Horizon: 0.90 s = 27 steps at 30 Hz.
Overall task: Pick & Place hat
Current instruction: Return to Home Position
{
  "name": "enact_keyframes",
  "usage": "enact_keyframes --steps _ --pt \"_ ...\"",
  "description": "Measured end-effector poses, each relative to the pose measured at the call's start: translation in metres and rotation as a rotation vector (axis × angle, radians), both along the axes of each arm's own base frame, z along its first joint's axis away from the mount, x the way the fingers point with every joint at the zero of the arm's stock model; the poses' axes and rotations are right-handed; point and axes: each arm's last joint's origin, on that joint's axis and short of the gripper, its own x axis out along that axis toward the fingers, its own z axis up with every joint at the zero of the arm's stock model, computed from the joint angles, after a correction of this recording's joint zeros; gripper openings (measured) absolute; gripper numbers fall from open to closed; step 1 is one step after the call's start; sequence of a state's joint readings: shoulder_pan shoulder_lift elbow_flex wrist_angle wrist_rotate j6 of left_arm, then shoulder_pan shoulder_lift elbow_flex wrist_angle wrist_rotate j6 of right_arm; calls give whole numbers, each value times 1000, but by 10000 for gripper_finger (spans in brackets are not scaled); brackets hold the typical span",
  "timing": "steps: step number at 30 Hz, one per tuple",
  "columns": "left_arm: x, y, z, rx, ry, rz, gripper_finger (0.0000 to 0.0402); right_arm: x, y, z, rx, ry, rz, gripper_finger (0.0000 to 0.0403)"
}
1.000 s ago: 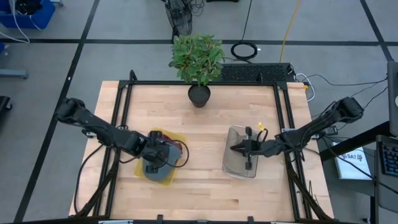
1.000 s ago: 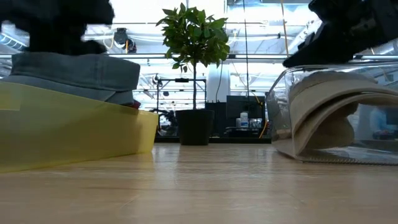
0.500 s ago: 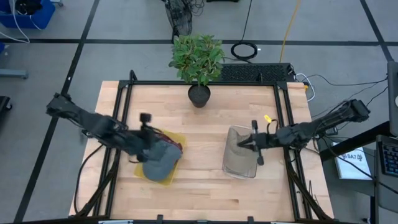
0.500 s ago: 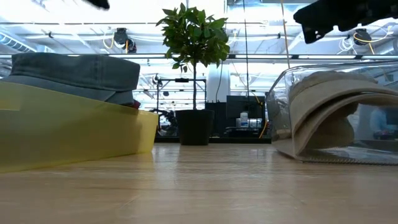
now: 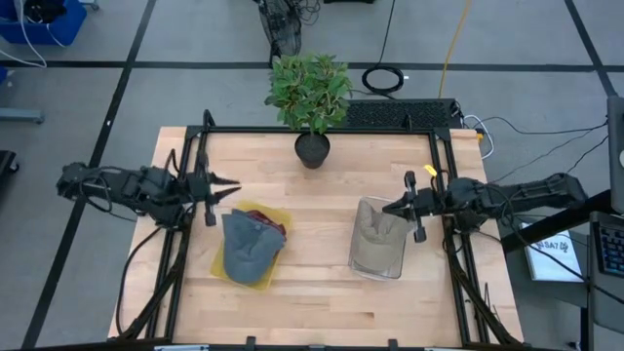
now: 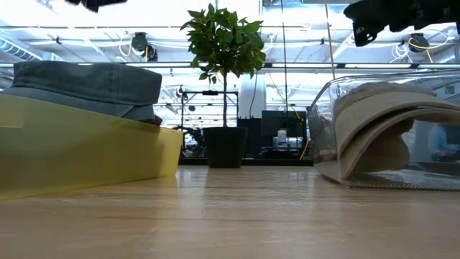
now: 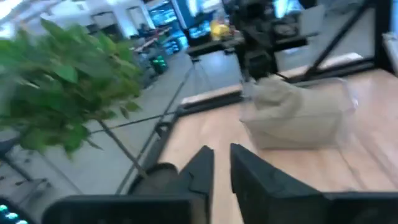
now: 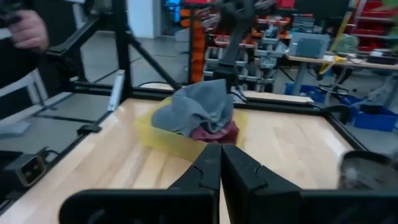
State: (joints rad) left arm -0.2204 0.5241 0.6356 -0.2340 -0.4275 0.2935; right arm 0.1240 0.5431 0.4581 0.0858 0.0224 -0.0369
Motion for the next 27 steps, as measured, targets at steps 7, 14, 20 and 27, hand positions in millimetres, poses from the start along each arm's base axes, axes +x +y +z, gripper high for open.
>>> enact_keyframes --steps 7,14,20,27 --pt "-27 0 -35 -23 -173 -287 4 -10 -9 -22 30 -53 -1 0" --pt "-36 4 -65 -48 -196 -257 3 -22 -21 -53 75 -92 -80 0" --pt "-33 3 -89 -78 -174 -259 2 -29 -26 -66 101 -118 -121 0" --pt "-29 2 -126 -129 -112 -269 1 -35 -29 -77 84 -168 -150 0"
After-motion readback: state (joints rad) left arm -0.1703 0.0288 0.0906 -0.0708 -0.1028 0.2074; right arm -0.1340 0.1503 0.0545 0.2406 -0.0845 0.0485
